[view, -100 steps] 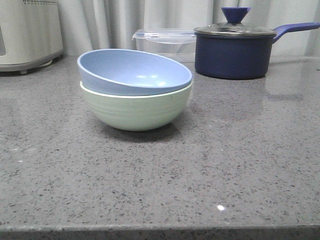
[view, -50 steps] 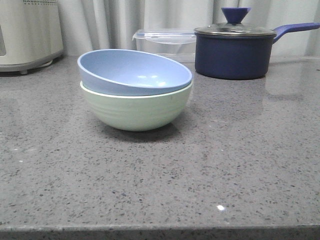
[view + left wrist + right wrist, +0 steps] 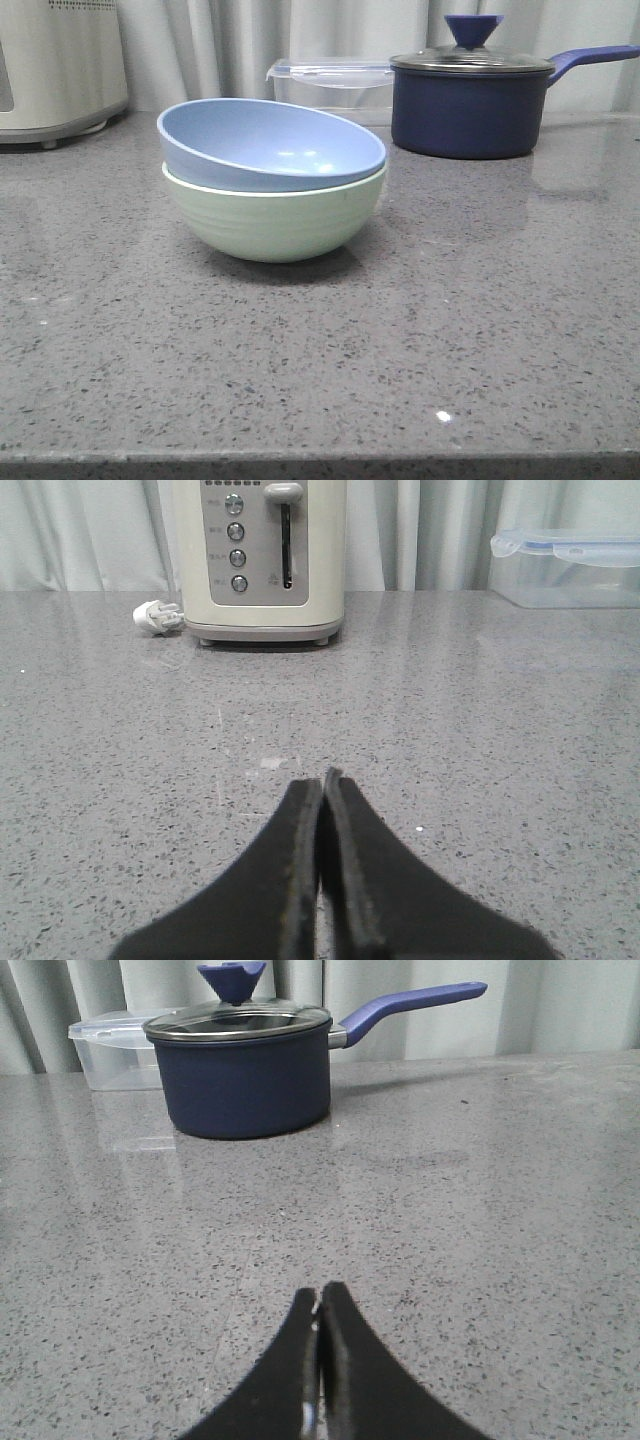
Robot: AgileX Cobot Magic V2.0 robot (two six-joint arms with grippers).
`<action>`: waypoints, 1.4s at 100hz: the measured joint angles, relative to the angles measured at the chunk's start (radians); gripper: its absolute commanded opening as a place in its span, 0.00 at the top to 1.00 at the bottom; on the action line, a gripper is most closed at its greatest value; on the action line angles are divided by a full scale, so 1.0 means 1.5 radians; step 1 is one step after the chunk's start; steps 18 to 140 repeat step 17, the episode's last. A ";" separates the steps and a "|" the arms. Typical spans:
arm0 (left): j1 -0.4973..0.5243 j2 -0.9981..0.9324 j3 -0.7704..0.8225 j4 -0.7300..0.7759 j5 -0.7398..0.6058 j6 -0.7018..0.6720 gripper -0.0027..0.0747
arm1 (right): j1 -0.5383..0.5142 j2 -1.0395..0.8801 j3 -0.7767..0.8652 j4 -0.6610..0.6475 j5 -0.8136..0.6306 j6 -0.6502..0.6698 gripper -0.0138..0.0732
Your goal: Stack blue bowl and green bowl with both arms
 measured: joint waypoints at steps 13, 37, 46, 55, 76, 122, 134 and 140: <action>0.000 0.000 0.000 0.000 -0.002 0.000 0.99 | 0.000 0.000 0.000 0.000 0.000 0.000 0.93; 0.000 0.000 0.000 0.000 -0.003 0.000 0.99 | 0.000 0.000 0.000 0.000 0.000 0.000 0.93; 0.000 0.000 0.000 0.000 -0.003 0.000 0.99 | 0.000 0.000 0.000 0.000 0.000 0.000 0.93; 0.000 0.000 0.000 0.000 -0.003 0.000 0.99 | 0.000 0.000 0.000 0.000 0.000 0.000 0.93; 0.000 0.000 0.000 0.000 -0.003 0.000 0.99 | 0.000 0.000 0.000 0.000 0.000 0.000 0.93; 0.000 0.000 0.000 0.000 -0.003 0.000 0.99 | 0.000 0.000 0.000 0.000 0.000 0.000 0.93; 0.000 0.000 0.000 0.000 -0.003 0.000 0.99 | 0.000 0.000 0.000 0.000 0.000 0.000 0.93; 0.000 0.000 0.000 0.000 -0.003 0.000 0.99 | 0.000 0.000 0.000 0.000 0.000 0.000 0.93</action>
